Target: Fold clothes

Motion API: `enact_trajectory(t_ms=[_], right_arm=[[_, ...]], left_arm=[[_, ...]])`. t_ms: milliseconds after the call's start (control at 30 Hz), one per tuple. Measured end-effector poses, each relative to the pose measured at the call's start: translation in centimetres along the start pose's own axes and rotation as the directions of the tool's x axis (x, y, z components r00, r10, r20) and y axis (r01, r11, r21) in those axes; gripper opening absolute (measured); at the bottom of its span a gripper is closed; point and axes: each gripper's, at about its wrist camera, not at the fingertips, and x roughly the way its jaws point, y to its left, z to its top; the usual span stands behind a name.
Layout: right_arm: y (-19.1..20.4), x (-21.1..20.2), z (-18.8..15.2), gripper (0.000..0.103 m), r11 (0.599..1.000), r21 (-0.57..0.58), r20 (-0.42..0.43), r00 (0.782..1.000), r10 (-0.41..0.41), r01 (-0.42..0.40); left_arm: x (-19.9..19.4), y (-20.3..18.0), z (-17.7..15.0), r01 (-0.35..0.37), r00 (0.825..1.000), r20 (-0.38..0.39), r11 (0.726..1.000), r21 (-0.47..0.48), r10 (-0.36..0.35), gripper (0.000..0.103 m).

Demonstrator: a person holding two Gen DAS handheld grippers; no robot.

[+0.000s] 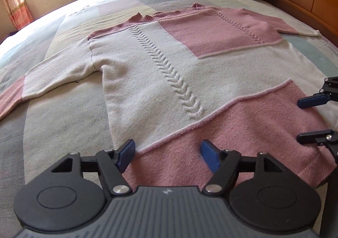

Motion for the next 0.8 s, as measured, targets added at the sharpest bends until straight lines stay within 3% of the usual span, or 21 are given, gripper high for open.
enact_trajectory(t_ms=[67, 167, 233, 300, 433, 500, 533, 567, 667, 733, 800], right_arm=[[-0.1, -1.4, -1.8, 0.072, 1.000, -0.024, -0.005, 1.000, -0.005, 0.005], [-0.9, -3.5, -3.6, 0.074, 1.000, -0.025, 0.003, 1.000, -0.001, 0.001], [-1.4, -3.9, -3.5, 0.079, 1.000, 0.017, -0.011, 1.000, 0.016, -0.015], [-1.1, -3.5, -3.1, 0.084, 1.000, 0.012, -0.025, 1.000, 0.004, -0.003], [0.8, -2.6, -2.7, 0.094, 0.998, -0.014, -0.046, 0.997, -0.058, 0.057], [0.8, -2.9, -2.7, 0.094, 0.998, 0.003, -0.056, 0.996, -0.067, 0.067], [0.8, -3.2, -2.7, 0.094, 0.998, 0.010, -0.061, 0.996, -0.068, 0.068], [0.7, -3.6, -2.8, 0.094, 0.998, 0.015, -0.067, 0.995, -0.067, 0.068], [0.8, -4.4, -2.2, 0.096, 0.998, 0.020, -0.056, 0.997, -0.061, 0.062], [1.0, -5.0, -1.7, 0.099, 0.998, 0.022, -0.045, 0.997, -0.056, 0.058], [1.1, -5.6, -1.2, 0.100, 0.998, 0.025, -0.035, 0.998, -0.052, 0.053]], left_arm=[[-0.5, 0.8, -0.8, -0.040, 0.999, -0.022, 0.999, 0.014, 0.040, 0.078], [-1.6, 1.7, 0.2, -0.043, 0.999, -0.003, 0.998, -0.035, 0.043, 0.071], [-2.5, 1.1, 1.3, -0.023, 0.997, 0.070, 0.999, -0.030, 0.025, 0.073], [-2.7, -0.2, 2.3, 0.037, 0.993, 0.110, 0.999, 0.003, -0.037, 0.074], [-1.0, -2.9, 2.1, 0.080, 0.995, 0.055, 0.992, 0.093, -0.085, 0.075], [-0.2, -2.8, 0.4, 0.077, 0.997, 0.007, 0.994, 0.080, -0.078, 0.078], [-0.6, -2.1, -0.3, 0.093, 0.995, 0.027, 0.995, 0.043, -0.095, 0.079], [-0.9, -1.5, -0.7, 0.082, 0.997, 0.012, 0.996, 0.025, -0.082, 0.084], [-2.2, -0.3, -1.0, 0.019, 1.000, -0.023, 1.000, 0.015, -0.019, 0.082], [-3.1, 0.4, 0.0, 0.027, 1.000, 0.012, 1.000, -0.013, -0.027, 0.082], [-3.6, 1.3, 2.0, 0.090, 0.993, 0.087, 0.994, -0.065, -0.084, 0.085]])
